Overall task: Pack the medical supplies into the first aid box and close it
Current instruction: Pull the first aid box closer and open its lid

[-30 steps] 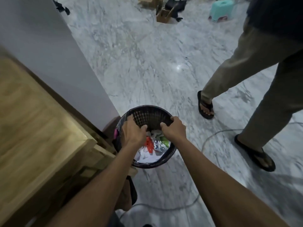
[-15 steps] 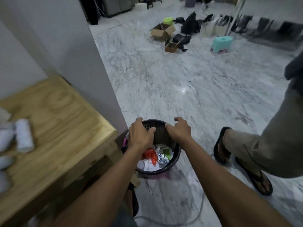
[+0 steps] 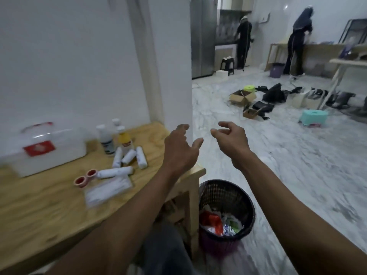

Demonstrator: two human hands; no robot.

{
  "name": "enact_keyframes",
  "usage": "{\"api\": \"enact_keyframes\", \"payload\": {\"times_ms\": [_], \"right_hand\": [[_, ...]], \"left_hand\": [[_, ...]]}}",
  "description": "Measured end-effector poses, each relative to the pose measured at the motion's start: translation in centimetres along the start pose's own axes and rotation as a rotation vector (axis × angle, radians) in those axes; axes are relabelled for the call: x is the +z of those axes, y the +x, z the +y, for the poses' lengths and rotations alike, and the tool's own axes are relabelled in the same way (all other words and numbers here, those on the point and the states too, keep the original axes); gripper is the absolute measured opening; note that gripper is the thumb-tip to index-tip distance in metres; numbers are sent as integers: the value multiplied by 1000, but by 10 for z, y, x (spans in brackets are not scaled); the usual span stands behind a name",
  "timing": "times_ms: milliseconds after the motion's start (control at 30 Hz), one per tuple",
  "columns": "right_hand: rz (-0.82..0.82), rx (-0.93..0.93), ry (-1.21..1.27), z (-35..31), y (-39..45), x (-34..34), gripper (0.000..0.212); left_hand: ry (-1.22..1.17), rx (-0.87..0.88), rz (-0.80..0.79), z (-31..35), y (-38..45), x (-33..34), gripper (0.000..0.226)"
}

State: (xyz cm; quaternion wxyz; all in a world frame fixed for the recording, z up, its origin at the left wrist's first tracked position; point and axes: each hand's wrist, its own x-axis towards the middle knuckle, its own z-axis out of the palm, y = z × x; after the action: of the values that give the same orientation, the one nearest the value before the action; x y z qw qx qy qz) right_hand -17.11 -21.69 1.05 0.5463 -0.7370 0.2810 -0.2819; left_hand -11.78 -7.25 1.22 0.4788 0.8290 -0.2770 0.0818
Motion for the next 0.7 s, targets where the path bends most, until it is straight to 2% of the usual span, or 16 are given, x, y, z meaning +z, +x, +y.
{"api": "enact_keyframes", "payload": {"times_ms": [333, 467, 567, 700], "right_hand": [[-328, -194, 58, -77, -74, 139, 33], [-433, -245, 53, -92, -97, 199, 34], [-492, -244, 52, -94, -104, 243, 36], [-487, -278, -2, -91, -98, 299, 38]], "left_hand": [[70, -140, 275, -74, -34, -181, 50], [93, -225, 353, -111, -49, -234, 50], [98, -267, 404, -139, -53, -263, 52], [151, -313, 458, -179, -45, -293, 52]]}}
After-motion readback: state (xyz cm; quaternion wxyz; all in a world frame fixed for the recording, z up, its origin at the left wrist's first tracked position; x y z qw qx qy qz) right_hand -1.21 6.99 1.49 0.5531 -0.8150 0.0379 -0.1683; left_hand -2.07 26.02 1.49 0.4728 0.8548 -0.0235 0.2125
